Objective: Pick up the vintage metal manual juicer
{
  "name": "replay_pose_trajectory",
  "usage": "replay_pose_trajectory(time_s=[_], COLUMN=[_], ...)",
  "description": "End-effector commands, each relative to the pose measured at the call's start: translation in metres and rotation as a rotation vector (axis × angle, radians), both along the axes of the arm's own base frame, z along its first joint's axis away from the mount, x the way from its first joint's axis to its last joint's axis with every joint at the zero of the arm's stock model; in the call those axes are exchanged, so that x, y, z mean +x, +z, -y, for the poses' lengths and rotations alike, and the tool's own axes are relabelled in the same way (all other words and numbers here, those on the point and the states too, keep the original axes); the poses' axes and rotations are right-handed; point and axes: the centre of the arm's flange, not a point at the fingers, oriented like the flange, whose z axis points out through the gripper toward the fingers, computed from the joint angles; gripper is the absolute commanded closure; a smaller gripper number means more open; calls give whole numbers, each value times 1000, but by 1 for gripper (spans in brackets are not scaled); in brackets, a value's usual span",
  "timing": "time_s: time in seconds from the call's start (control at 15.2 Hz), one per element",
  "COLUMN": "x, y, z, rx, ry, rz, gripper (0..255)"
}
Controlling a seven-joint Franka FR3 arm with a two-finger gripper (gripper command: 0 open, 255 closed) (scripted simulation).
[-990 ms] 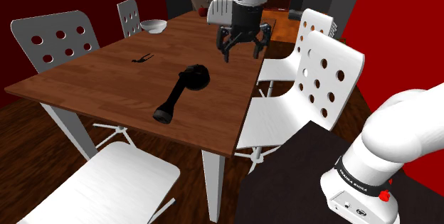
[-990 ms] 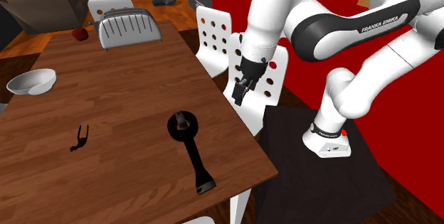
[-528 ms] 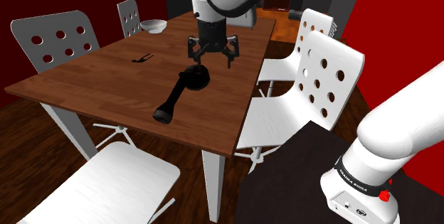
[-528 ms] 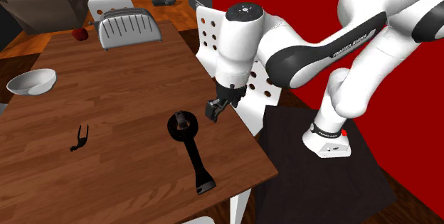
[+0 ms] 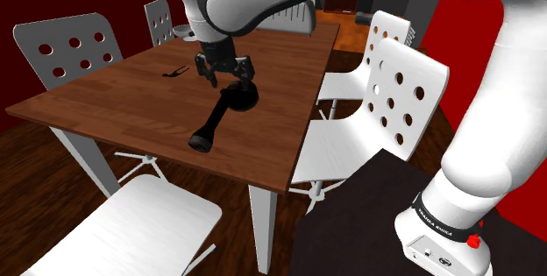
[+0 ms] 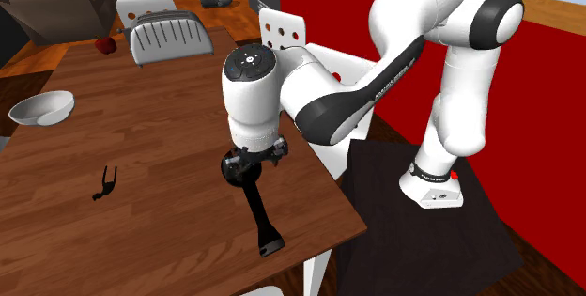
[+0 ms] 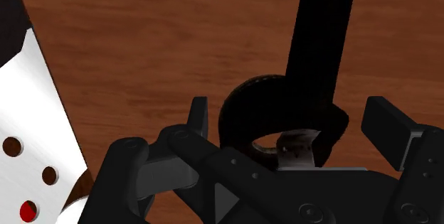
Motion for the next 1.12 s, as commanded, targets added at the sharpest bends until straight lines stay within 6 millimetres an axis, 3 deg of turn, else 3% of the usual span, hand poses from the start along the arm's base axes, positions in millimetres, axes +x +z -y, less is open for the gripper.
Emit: replay_pose_trajectory(time_s=[0.0, 0.66, 0.73, 1.06], x=[22, 28, 28, 27], y=[-10, -53, -53, -53], z=[-7, -10, -10, -10], rx=[-16, -19, -19, -19], ry=[-69, -84, -84, -84], rz=[14, 17, 17, 17], gripper=[0, 0, 255, 255])
